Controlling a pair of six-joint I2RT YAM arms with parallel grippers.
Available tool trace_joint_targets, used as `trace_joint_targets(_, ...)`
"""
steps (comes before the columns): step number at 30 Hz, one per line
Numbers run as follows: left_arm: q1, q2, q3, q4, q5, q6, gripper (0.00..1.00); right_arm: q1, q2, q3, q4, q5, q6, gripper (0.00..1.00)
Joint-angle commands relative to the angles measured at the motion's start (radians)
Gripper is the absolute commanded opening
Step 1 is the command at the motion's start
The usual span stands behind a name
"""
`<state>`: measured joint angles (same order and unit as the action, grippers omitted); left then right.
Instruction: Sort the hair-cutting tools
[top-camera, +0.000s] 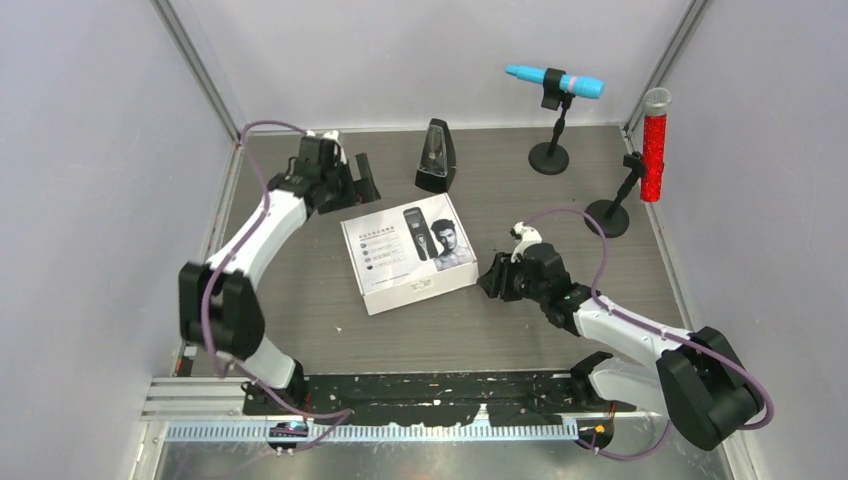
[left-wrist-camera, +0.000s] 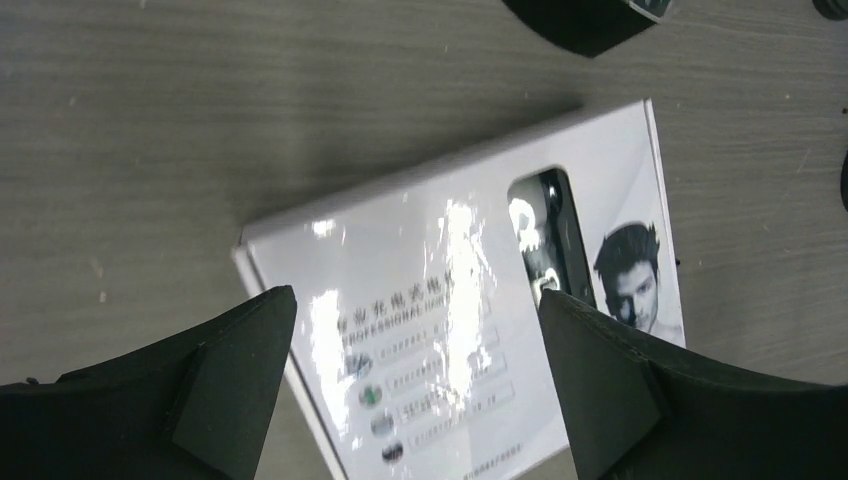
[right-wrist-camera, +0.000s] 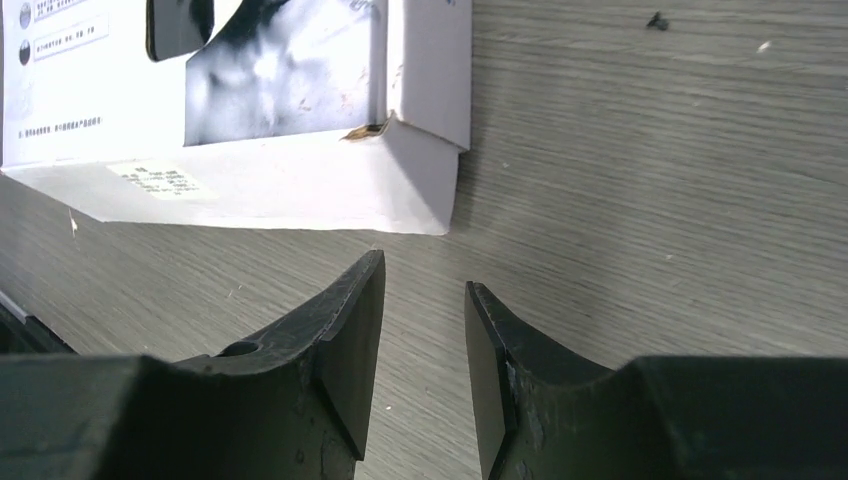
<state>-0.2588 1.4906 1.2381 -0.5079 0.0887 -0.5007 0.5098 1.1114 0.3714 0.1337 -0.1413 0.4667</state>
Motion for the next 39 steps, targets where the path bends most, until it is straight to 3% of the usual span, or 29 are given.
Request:
trace_joint_targets(1, 0.032, 0.219, 0.206, 0.012, 0.123, 0.12, 0.96, 0.046, -0.016, -0.003, 0.023, 0.025, 0.021, 0.44)
trace_joint_targets(6, 0.041, 0.449, 0.418, -0.036, 0.247, 0.152, 0.96, 0.115, -0.02, -0.019, 0.059, 0.045, 0.045, 0.44)
trace_joint_targets(9, 0.039, 0.516, 0.451, -0.071, 0.362, 0.108, 0.93, 0.125, -0.012, -0.033, 0.077, 0.051, 0.055, 0.44)
trace_joint_targets(11, 0.036, 0.49, 0.371, -0.013, 0.415, 0.058, 0.92, 0.124, -0.008, -0.038, 0.088, 0.069, 0.056, 0.44)
trace_joint_targets(16, 0.035, 0.3, 0.0, 0.218, 0.461, -0.099, 0.9, 0.125, -0.009, -0.038, 0.099, 0.117, 0.087, 0.44)
trace_joint_targets(22, 0.017, -0.027, -0.432, 0.45, 0.47, -0.271, 0.9, 0.122, -0.087, -0.054, 0.071, 0.264, 0.105, 0.43)
trace_joint_targets(25, 0.019, -0.159, -0.526, 0.395, 0.408, -0.243, 0.9, 0.109, -0.119, -0.047, 0.012, 0.35, 0.094, 0.43)
trace_joint_targets(30, 0.023, -0.201, -0.468, 0.366, 0.323, -0.211, 0.91, -0.013, -0.097, -0.043, 0.009, 0.364, 0.113, 0.44)
trace_joint_targets(39, 0.018, 0.106, -0.25, 0.44, 0.398, -0.262, 0.9, -0.074, 0.091, 0.011, 0.123, 0.31, 0.086, 0.42)
